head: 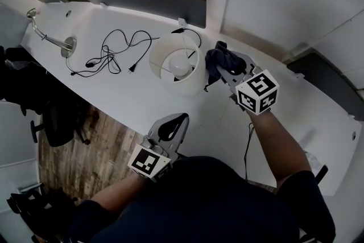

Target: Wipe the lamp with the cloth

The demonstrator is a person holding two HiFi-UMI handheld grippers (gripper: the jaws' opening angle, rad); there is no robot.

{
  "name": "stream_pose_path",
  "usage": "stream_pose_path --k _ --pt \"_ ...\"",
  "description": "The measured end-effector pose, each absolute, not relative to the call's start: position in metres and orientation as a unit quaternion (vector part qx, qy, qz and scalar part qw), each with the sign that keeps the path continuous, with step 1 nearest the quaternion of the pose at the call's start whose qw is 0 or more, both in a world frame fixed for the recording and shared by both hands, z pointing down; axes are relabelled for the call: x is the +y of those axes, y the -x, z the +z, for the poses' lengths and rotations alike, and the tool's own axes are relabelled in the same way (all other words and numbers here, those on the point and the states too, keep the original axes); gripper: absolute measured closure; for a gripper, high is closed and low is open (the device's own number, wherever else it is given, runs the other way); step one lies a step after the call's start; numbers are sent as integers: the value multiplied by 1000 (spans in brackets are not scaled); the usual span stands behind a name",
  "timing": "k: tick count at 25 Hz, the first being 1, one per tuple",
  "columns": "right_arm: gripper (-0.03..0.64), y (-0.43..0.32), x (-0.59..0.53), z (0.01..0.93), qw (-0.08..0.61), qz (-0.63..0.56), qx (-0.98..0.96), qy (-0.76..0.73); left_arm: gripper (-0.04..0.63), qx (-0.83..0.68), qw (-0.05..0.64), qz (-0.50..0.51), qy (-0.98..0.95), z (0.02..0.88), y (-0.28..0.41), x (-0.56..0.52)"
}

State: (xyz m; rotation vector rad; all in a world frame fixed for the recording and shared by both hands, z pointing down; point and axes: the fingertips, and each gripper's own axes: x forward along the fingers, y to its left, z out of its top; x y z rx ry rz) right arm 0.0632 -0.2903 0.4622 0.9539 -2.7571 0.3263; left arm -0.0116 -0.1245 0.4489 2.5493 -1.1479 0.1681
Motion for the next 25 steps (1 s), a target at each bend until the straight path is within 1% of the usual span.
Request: stream_pose_path --k 13,18,21,25 --pt "488 -41 -315 394 79 62 -943 -318 589 -409 158 44 -898 437 26 -120" --pt "488 -30 -325 371 61 47 -948 -310 589 -419 167 35 -892 436 31 -122" --pt "488 -22 -331 368 60 37 -950 -303 589 -424 170 29 -889 433 33 -125" --pt "488 -14 -340 386 76 33 -952 -294 589 -427 170 34 -887 444 37 -124"
